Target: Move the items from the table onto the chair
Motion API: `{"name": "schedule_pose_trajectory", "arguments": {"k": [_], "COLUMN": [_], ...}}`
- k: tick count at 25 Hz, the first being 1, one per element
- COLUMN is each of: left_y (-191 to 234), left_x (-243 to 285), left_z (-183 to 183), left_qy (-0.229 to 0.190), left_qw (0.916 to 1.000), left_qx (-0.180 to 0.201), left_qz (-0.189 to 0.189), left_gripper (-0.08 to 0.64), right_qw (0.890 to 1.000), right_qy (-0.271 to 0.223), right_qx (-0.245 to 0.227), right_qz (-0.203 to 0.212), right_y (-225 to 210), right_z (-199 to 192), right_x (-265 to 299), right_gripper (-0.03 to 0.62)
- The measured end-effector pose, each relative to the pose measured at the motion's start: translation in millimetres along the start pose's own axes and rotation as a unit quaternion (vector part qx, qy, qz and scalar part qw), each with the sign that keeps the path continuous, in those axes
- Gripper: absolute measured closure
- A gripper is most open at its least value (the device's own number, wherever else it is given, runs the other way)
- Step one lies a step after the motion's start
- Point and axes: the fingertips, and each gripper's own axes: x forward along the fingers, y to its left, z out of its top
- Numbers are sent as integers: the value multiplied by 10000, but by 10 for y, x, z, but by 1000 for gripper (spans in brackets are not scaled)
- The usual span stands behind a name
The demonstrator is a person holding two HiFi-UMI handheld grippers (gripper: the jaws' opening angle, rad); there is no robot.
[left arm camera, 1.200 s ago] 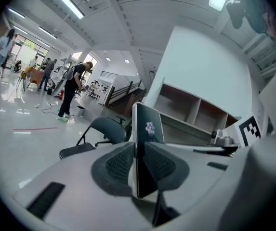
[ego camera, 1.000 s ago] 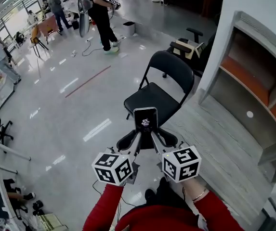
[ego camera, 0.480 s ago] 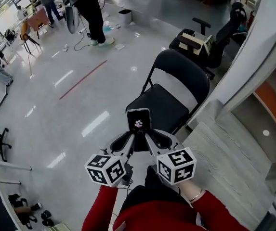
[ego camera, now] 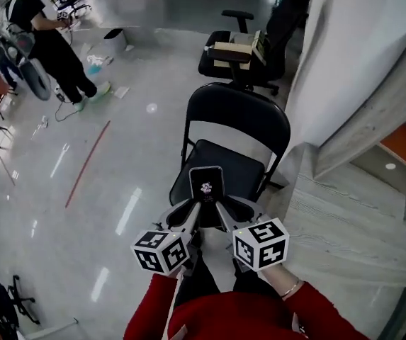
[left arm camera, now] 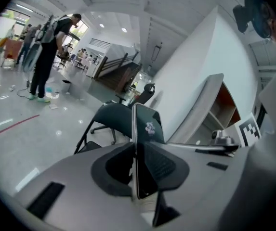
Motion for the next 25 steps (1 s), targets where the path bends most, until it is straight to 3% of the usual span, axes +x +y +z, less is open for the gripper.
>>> {"name": "schedule_pose_trajectory", "arguments": {"k": [3,8,15,25], "left_y": [201,427,793,1315], "left_x": [326,712,1253,1912], "left_z": [5,-133,-644,-1528], "left_qy": [516,1485,2430,3036], "left_qw": [9967,9785,9564,9413], "left_qx": [166,465,426,382], "left_qz": [-599,-1353,-1562,-1423], "left_gripper": [480,480,480,480], "right_qw": [9965,9786,9571,9382], "right_qy": [-118,-181,-30,409], "right_qx": [506,1371,2264,2919], "right_qz": [-659,-1522,-1810,-1816], "right_y": [-197,-444,-886,-1515], "right_z": [-44,-264,-821,-1740], "right_x": [224,473,867,1436], "right_gripper": [505,505,505,505]}}
